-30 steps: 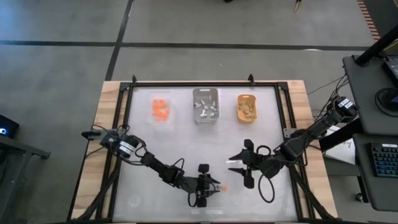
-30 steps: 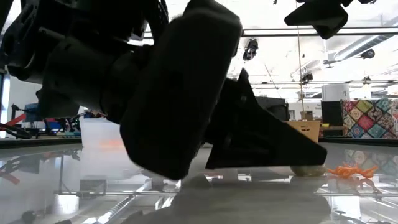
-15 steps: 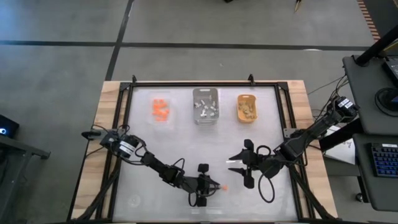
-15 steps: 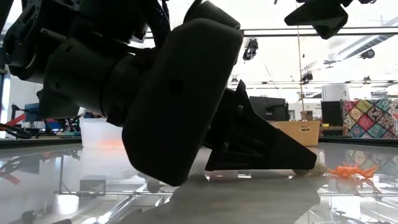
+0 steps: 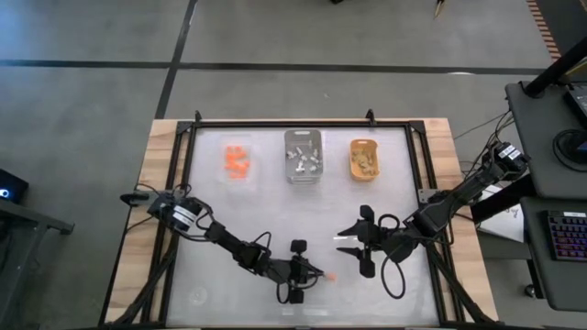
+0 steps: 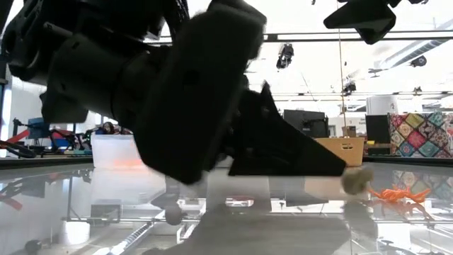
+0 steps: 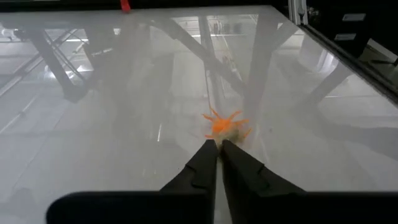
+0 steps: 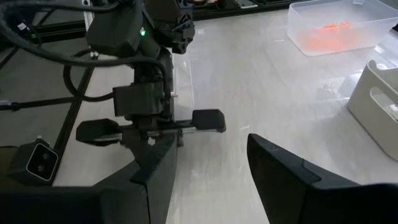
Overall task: Sort Halloween decoration
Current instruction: Put the cream white skull toy into the yellow bin
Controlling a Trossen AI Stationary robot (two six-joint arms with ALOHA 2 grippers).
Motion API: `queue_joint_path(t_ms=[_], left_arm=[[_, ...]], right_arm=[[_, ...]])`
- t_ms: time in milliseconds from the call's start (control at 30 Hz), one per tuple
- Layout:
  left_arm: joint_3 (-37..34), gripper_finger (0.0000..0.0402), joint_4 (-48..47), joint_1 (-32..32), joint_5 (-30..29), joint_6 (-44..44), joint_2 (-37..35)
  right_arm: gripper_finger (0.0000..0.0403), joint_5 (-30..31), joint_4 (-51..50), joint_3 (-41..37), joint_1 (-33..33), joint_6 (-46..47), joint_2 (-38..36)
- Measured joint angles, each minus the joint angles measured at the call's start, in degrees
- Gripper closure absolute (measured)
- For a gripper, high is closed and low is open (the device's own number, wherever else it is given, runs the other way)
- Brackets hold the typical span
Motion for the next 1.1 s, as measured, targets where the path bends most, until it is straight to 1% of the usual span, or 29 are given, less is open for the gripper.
queue_joint_path(t_ms=[167,300,400,533,667,733,833,933,1000,1100], left_arm=[[-3.9,0.0400,-0.1,0.0,-0.2,0.3,-3.7],[-8.4,0.0400,2.2,0.0,-3.0,2.1,-8.3],[-11.8,0.0400,3.8,0.0,-3.2,3.2,-12.0],[-16.3,0.0401,7.6,0.0,-5.8,5.7,-16.8],[-21.8,0.0401,15.3,0.0,-6.0,6.7,-21.3],[-24.4,0.0401,21.1,0.0,-6.0,7.4,-22.7],[-28.4,0.0401,31.7,0.0,-6.0,8.6,-22.9],[-31.3,0.0401,41.9,-0.1,-6.0,8.8,-22.0],[-32.2,0.0401,44.8,-0.1,-6.0,8.8,-21.5],[-31.7,0.0401,44.5,-0.1,-6.0,8.6,-21.4]], right_arm=[[0.0216,0.0,0.3,-0.3,0.0,-0.2,0.0],[0.0216,1.3,0.7,-0.9,0.0,-0.7,0.0],[0.0216,2.8,3.4,-1.9,0.0,-1.3,0.6],[0.0216,3.0,9.3,-3.4,0.0,-3.3,2.4],[0.0216,3.0,15.6,-4.2,0.0,-6.0,5.5],[0.0216,3.0,18.3,-4.2,0.0,-7.6,7.4],[0.0216,3.0,23.1,-4.1,0.0,-10.1,10.4],[0.0216,2.9,30.1,-4.0,0.0,-13.7,13.6],[0.0216,2.9,35.2,-4.0,-0.1,-16.4,15.8],[0.0216,2.9,42.4,-4.0,-0.5,-20.5,18.7]])
